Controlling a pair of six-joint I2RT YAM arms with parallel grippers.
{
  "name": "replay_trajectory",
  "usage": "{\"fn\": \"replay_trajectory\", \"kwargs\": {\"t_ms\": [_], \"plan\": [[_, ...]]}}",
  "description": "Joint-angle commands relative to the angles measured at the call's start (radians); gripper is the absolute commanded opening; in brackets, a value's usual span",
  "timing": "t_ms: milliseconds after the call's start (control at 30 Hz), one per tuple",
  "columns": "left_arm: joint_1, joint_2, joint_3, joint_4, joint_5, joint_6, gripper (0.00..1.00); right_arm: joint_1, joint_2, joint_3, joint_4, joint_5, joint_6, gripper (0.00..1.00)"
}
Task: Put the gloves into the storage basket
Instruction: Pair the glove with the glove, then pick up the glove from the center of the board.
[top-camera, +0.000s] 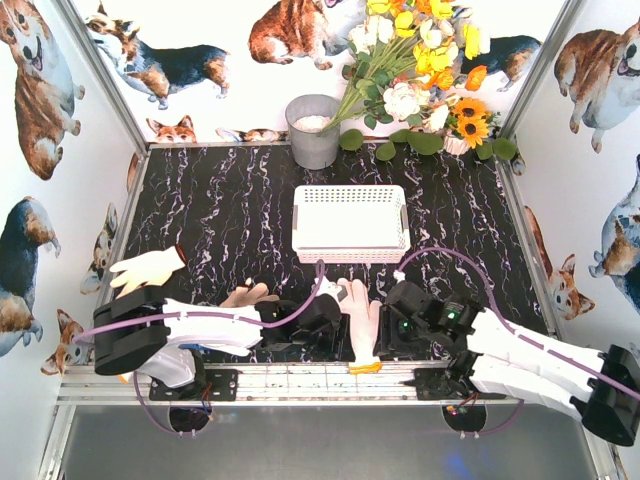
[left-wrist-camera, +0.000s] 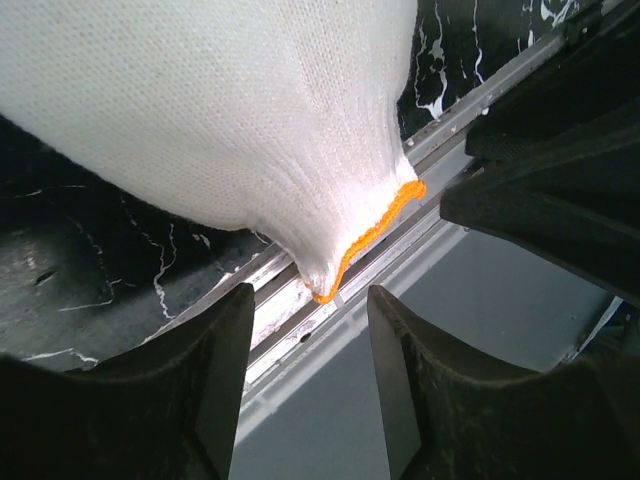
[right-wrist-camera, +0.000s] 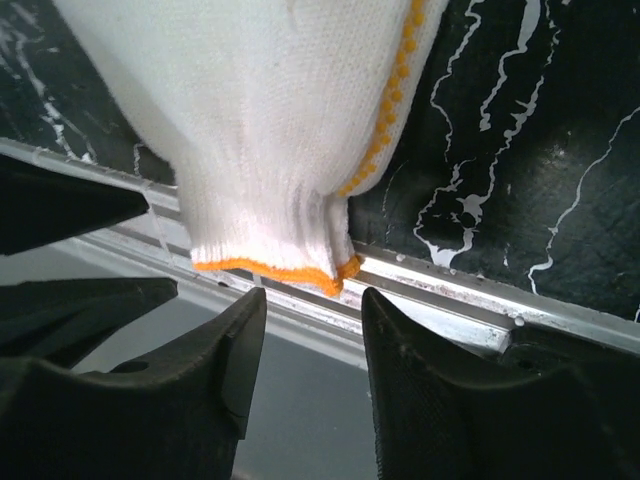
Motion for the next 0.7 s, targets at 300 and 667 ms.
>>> {"fn": "replay_trajectory", "kwargs": {"t_ms": [300, 667], "plan": [[-0.01, -0.155, 0.063, -0.094, -0.181, 0.073, 0.51, -0.014, -0.157, 0.041, -0.008, 0.037, -0.016, 0.59], [-0.005, -0.007, 0.12, 0.054, -0.104, 0.103, 0.48, -0.208, -0.108, -0.06, 0.157, -0.166, -0.114, 0.61]]}}
